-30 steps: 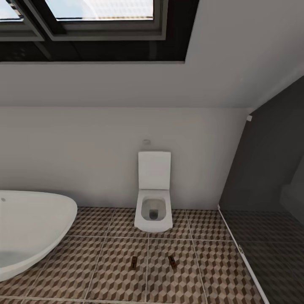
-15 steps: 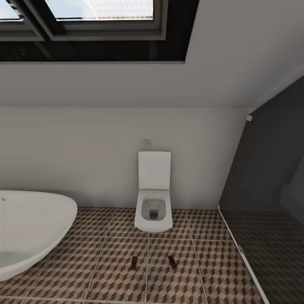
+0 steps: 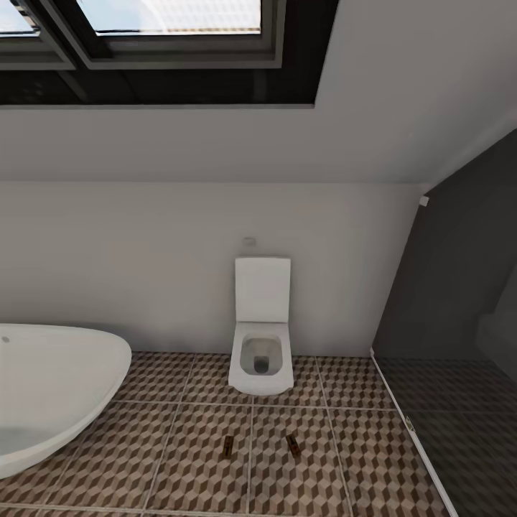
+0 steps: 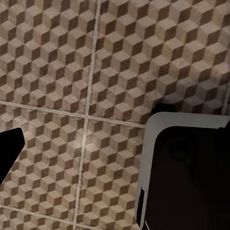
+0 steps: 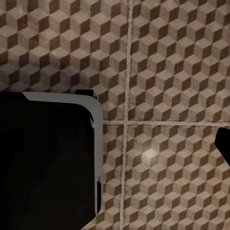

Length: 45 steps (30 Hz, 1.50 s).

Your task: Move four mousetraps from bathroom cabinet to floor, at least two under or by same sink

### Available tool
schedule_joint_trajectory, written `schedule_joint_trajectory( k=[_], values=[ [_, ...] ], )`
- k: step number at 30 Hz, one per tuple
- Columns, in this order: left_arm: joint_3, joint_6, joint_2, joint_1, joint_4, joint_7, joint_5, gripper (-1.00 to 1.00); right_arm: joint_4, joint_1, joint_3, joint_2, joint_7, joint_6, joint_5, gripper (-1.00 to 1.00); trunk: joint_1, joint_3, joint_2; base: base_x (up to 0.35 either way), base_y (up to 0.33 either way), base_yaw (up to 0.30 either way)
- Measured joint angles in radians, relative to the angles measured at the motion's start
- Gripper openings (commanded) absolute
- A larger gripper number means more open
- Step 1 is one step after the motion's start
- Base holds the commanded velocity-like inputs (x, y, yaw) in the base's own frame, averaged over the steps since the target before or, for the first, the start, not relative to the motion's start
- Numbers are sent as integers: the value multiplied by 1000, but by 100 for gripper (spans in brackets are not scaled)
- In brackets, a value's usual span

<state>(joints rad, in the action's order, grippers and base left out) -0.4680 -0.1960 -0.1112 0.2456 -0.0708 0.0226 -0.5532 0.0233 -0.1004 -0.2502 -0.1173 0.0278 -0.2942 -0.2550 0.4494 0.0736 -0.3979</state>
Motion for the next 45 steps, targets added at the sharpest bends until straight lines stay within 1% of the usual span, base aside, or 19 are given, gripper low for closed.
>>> schedule_joint_trajectory(
  k=[6, 13, 16, 17, 21, 22, 30, 45],
  values=[
    [0, 0, 0, 0, 0, -1, 0, 100, 1, 0, 0, 0, 0, -2, -1, 100, 0, 0, 0, 0, 0, 0],
    [0, 0, 0, 0, 0, -1, 0, 100, 10, 0, 0, 7, 1, -6, -4, 100, 0, 0, 0, 0, 0, 0],
    [0, 0, 1, 0, 0, -1, 0, 100, 14, 0, -1, 17, 1, -7, -4, 100, 0, 0, 0, 0, 0, 0],
    [0, 0, 1, 0, 0, -1, 0, 100, 15, 0, -1, 26, 1, -9, -4, 100, 0, 0, 0, 0, 0, 0],
    [0, 0, 0, 0, 0, -1, 0, 100, 16, 0, 0, 44, 1, -10, -4, 100, 0, 0, 0, 0, 0, 0],
    [0, 0, 0, 0, 0, -1, 0, 100, 17, 0, 0, 52, 1, -10, -4, 100, 0, 0, 0, 0, 0, 0],
    [0, 0, 1, 0, 0, -1, 0, 100, 17, 0, 1, 71, 1, -11, -5, 100, 0, 0, 0, 0, 0, 0],
    [0, 0, 0, 0, 0, -1, 0, 100, 17, 0, 1, 76, 1, -11, -3, 100, 0, 0, 0, 0, 0, 0]
  ],
)
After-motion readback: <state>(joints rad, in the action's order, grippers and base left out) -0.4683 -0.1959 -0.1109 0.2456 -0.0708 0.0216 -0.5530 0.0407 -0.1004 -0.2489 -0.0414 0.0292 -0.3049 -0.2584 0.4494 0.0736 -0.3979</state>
